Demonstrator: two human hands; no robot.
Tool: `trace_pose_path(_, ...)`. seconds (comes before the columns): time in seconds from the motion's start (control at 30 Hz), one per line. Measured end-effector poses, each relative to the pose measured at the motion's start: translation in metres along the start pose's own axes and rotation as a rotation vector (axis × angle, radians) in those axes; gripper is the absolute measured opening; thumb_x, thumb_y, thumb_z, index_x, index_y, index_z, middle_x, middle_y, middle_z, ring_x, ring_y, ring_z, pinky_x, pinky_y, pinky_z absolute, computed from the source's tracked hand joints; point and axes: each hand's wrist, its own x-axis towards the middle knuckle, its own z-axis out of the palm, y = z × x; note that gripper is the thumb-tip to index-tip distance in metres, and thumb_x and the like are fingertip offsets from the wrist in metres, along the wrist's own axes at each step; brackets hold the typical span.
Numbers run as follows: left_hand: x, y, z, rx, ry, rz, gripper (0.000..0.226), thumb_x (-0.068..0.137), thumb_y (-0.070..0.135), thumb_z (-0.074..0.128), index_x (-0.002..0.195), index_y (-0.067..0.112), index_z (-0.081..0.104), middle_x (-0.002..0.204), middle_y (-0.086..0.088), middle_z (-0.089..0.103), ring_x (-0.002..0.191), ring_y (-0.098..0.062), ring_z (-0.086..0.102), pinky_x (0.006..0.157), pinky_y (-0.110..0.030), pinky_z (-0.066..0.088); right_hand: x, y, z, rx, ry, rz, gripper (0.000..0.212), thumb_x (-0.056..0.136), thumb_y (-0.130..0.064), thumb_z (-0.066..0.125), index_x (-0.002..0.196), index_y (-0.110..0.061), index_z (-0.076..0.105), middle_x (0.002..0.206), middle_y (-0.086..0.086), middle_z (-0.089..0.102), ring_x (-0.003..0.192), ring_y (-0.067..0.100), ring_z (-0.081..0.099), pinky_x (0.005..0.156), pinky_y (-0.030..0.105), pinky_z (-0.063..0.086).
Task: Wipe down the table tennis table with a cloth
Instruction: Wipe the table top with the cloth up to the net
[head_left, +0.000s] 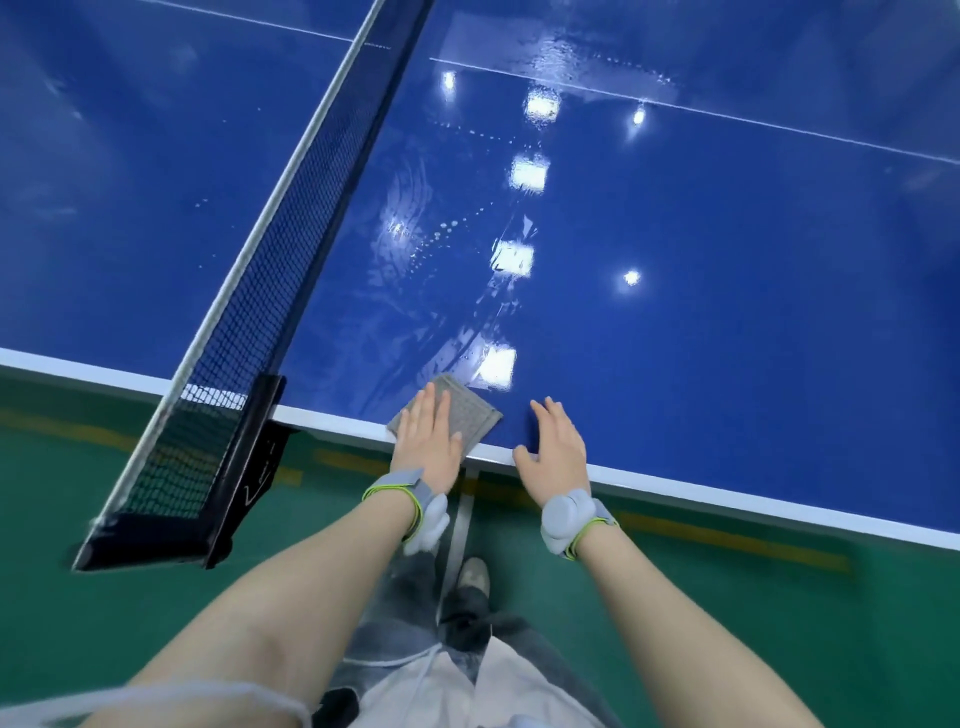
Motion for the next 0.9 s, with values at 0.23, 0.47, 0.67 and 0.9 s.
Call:
trace_pose_path(0.23,0.013,-0.070,-0.025,0.051,0.025,-0.097,0.057,0.101,0.024,0.026,0.148,0.010,-0.004,0.156,-0.011,-0.010,0.144,-0.023,-0.005,0.115,-0.034,-0.002,0.004,-0.022,0.022,-0.146,0.009,0.023,0.060,0.094,-0.025,0.042,0.149,-0.019,0.021,0.160,0.002,0.002,0.147,0.020,-0.005,0.118,0.034,-0.003)
trace_pose_path(0.47,0.019,-0.106,-0.041,0.044,-0.002,-0.245,0.059,0.101,0.026,0.027,0.148,0.008,-0.004,0.155,-0.012,-0.012,0.144,-0.023,-0.008,0.115,-0.039,-0.003,0.007,-0.035,0.030,-0.223,-0.005,0.050,0.061,0.095,-0.030,0.041,0.150,-0.020,0.017,0.160,0.003,-0.003,0.147,0.021,-0.008,0.117,0.037,-0.005)
trace_pose_path(0.67,0.020,-0.051,-0.027,0.083,-0.068,-0.068,0.059,0.100,0.041,0.016,0.147,0.014,-0.009,0.155,-0.010,-0.017,0.143,-0.023,-0.015,0.114,-0.041,-0.008,0.007,-0.037,0.030,-0.222,-0.006,0.061,0.062,0.095,-0.030,0.041,0.151,-0.021,0.015,0.160,0.003,-0.003,0.147,0.020,-0.008,0.117,0.036,-0.006)
trace_pose_path(0.9,0.026,-0.026,-0.024,0.039,-0.105,0.118,0.050,0.102,0.033,0.018,0.148,0.027,0.000,0.156,-0.005,-0.013,0.143,-0.020,-0.013,0.114,-0.038,-0.009,0.008,-0.037,0.030,-0.200,0.007,0.077,0.063,0.094,-0.030,0.043,0.151,-0.022,0.017,0.160,0.003,-0.001,0.147,0.020,-0.008,0.116,0.036,-0.007)
